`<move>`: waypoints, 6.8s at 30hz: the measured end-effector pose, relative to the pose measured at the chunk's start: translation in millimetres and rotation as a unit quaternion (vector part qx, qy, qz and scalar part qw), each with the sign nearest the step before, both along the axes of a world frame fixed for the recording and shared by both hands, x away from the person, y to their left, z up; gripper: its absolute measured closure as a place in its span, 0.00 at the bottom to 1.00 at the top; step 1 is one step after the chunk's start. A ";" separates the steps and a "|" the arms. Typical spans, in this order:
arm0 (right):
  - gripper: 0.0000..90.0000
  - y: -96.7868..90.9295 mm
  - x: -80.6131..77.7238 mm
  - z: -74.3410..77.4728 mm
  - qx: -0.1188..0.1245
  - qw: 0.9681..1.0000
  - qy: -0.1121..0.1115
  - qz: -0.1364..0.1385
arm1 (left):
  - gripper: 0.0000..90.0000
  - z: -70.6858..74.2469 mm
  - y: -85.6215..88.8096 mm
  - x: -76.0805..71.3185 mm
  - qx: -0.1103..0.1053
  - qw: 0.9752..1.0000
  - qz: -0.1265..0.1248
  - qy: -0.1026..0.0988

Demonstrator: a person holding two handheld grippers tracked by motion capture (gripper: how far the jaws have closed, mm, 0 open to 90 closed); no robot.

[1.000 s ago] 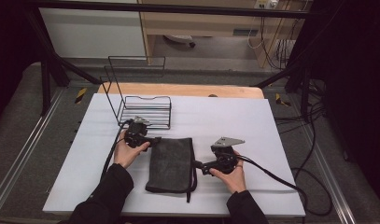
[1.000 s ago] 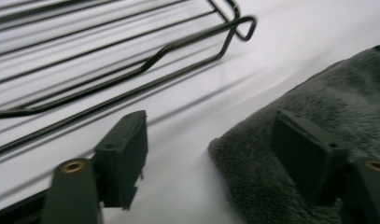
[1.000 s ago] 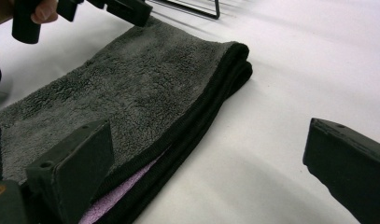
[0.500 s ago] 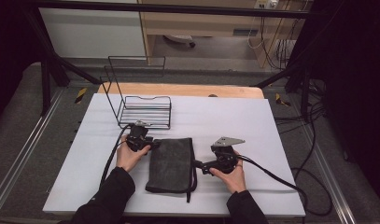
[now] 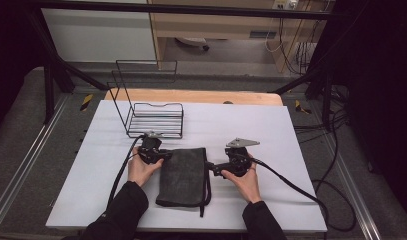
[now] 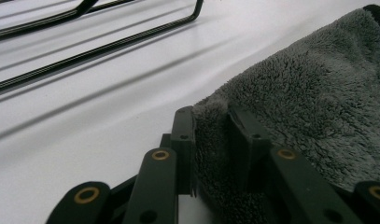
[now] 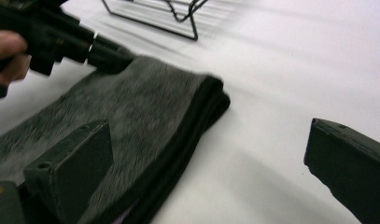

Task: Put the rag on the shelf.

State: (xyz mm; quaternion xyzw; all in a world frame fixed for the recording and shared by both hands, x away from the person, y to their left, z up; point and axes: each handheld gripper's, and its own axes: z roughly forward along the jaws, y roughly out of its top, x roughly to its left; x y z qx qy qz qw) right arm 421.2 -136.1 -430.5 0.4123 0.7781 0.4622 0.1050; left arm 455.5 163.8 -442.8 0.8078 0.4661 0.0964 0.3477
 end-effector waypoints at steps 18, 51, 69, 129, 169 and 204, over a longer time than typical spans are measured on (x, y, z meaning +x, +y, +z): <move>0.51 40.7 47.1 -19.6 -0.041 0.998 0.048 -0.016 | 0.82 -2.3 1.9 -1.1 -0.006 1.000 -0.009 -0.011; 0.88 37.5 45.2 -8.6 0.012 0.994 0.104 0.002 | 0.89 10.5 21.8 -4.2 -0.065 0.997 -0.029 -0.012; 0.88 32.9 15.6 18.9 0.044 0.998 0.031 0.014 | 0.89 39.5 26.9 -32.9 -0.081 0.993 -0.046 -0.070; 0.88 30.5 -48.3 130.2 0.153 0.965 -0.214 0.010 | 0.89 151.8 43.0 -96.8 -0.178 0.938 -0.040 -0.294; 0.89 100.5 -16.0 223.5 0.163 0.935 -0.314 -0.009 | 0.90 235.9 90.5 -71.2 -0.227 0.887 0.041 -0.399; 0.89 134.7 42.7 314.4 0.167 0.924 -0.343 -0.012 | 0.90 315.6 111.3 -23.6 -0.255 0.862 0.080 -0.430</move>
